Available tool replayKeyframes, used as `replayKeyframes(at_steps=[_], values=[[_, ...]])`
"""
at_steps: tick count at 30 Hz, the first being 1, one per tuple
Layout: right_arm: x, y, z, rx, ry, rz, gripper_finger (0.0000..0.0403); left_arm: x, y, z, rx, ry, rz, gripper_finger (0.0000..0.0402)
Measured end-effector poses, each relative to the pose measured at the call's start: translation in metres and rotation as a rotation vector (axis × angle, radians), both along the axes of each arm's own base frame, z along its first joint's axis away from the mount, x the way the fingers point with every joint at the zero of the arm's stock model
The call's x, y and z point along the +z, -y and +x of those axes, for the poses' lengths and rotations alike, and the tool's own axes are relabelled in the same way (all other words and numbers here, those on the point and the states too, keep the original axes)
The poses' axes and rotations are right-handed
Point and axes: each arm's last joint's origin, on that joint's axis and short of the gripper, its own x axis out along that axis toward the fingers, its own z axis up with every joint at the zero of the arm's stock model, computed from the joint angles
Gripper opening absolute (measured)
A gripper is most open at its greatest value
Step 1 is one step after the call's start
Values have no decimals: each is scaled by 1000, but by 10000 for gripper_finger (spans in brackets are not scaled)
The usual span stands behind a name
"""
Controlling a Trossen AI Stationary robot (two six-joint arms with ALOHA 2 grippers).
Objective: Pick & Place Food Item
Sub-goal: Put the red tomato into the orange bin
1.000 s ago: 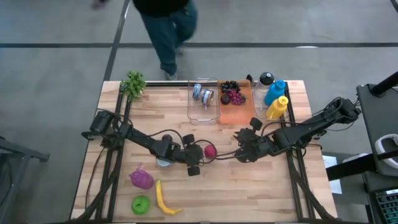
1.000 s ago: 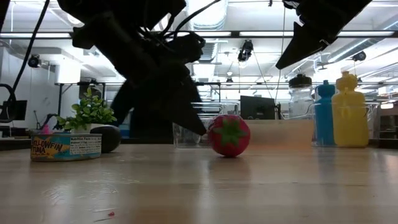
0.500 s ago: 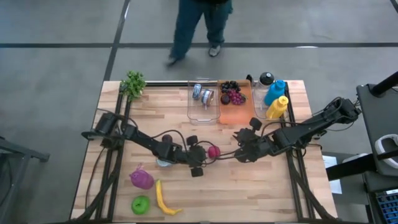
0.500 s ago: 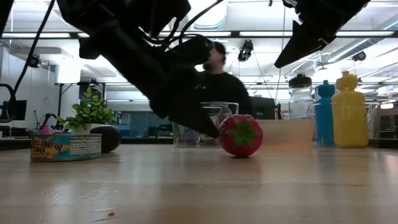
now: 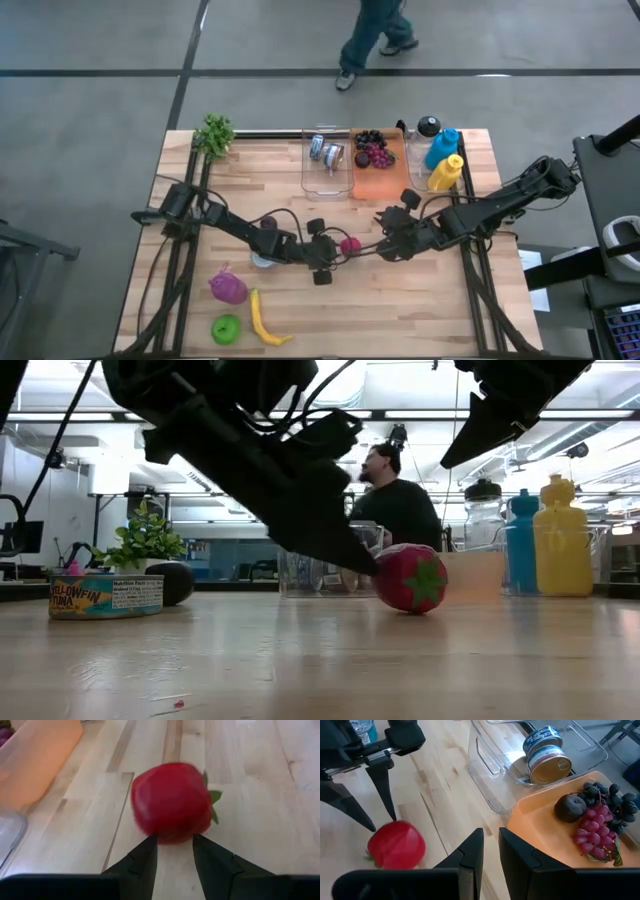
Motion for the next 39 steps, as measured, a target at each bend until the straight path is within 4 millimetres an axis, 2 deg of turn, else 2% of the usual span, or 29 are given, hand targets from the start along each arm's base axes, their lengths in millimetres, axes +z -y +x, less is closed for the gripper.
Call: replayKeyframes(at_steps=[13,18,30,39], values=[[1,0,1,-8,26,16,52,2,-1,2,1,7,0,126],[1,-1,1,-12,30,22,52,12,-2,-2,1,-10,5,126],[1,-1,2,-10,32,24,52,64,1,-24,7,4,-17,124],[2,-3,2,26,16,73,52,92,3,-38,7,38,-36,124]])
